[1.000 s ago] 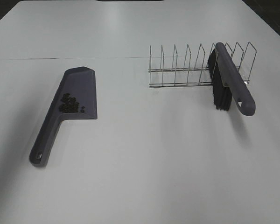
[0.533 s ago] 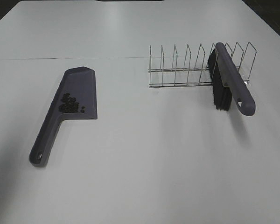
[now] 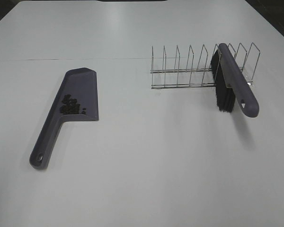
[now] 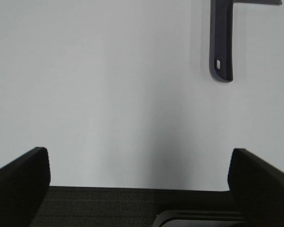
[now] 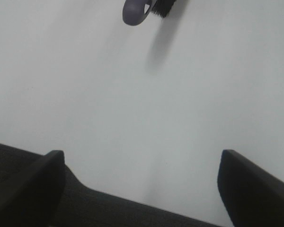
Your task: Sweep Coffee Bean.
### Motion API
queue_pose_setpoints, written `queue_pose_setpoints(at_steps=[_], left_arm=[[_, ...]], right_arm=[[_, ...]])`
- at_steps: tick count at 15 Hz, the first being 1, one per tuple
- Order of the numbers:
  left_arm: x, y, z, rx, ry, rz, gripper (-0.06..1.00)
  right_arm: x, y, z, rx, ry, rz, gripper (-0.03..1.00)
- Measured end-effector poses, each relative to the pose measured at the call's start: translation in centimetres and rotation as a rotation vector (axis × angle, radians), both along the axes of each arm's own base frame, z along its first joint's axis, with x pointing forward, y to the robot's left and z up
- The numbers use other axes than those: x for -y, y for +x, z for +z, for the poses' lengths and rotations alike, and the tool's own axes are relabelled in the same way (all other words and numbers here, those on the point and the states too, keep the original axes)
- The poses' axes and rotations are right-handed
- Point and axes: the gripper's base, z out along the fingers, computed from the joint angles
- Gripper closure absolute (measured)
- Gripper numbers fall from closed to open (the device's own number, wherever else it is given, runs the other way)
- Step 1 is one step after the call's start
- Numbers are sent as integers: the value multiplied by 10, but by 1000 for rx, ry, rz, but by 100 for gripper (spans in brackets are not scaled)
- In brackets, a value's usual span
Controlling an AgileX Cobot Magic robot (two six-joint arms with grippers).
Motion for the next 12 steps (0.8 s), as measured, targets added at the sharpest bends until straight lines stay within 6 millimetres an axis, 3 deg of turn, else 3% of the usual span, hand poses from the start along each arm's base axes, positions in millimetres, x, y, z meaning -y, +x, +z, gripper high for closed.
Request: queue_pose_setpoints(at_steps=[3,6,8,12], left_arm=[[-1,-23,-2,62,1,-4,0],[-1,-38,-16,108,14,-22,0],[-1,-44,-13,231,13,-22,0],[-1,-50,-19,311,9,-21,0]], right_arm=[[0,-12,-18,-10,22,6,20],[0,-22,-18,50,37,9,20],[1,-27,-17,85,43,10,20],[1,-29,-17,100,46,11,20]])
